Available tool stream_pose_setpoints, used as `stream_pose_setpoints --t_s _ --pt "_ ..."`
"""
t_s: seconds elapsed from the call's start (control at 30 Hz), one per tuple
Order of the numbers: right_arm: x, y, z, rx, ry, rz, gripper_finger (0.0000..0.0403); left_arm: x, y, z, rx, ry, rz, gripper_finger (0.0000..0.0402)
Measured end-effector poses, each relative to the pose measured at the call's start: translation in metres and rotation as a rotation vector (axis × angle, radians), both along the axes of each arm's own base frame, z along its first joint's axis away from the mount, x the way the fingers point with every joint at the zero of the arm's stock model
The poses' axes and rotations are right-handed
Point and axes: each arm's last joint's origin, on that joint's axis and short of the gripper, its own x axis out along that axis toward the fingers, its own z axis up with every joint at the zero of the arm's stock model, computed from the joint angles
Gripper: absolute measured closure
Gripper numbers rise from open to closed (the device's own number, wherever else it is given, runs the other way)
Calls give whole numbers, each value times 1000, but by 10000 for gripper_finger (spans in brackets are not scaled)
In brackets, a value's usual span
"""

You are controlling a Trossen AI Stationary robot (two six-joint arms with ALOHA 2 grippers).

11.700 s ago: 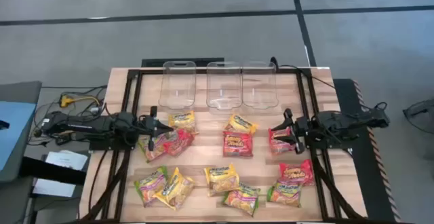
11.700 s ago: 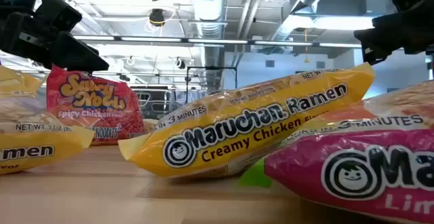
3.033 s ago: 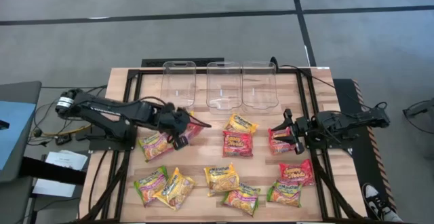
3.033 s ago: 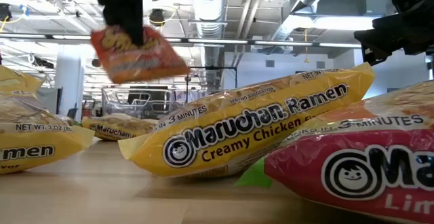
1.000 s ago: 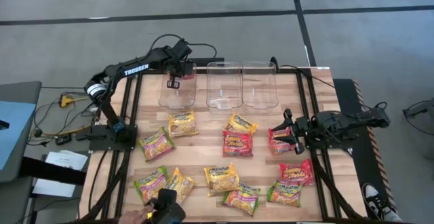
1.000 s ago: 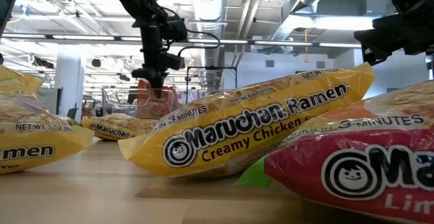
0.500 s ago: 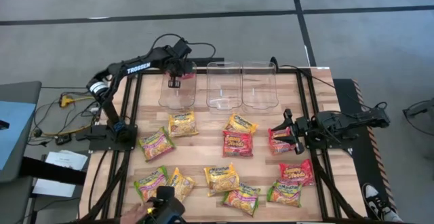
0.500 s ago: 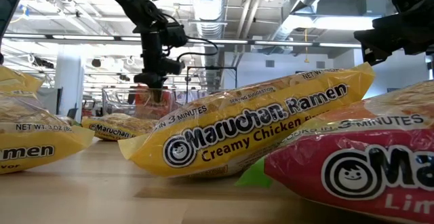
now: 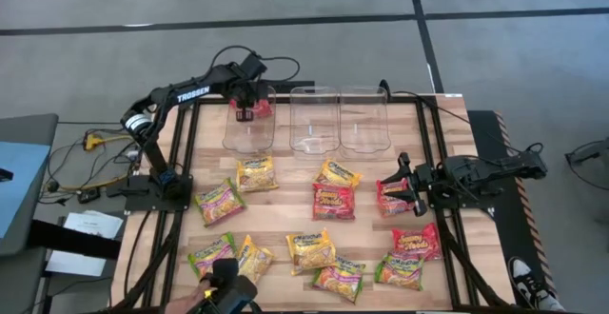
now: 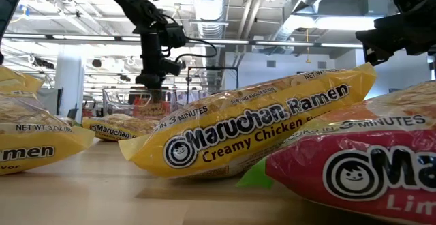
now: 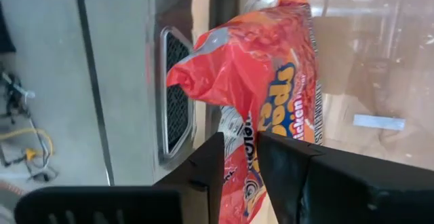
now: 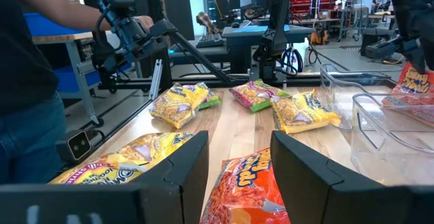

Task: Sort Maruchan noodles
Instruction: Put the green noodle pack into the right transparent bin

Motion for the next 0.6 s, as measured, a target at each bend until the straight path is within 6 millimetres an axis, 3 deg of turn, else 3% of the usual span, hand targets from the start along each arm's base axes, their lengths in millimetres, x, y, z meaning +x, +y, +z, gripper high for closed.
stream_pose_setpoints --t_s 0.27,0.6 --pt "0 0 0 0 0 0 221 8 -5 12 83 55 45 328" --pt "0 0 0 0 0 0 221 24 -2 74 184 -138 132 329"
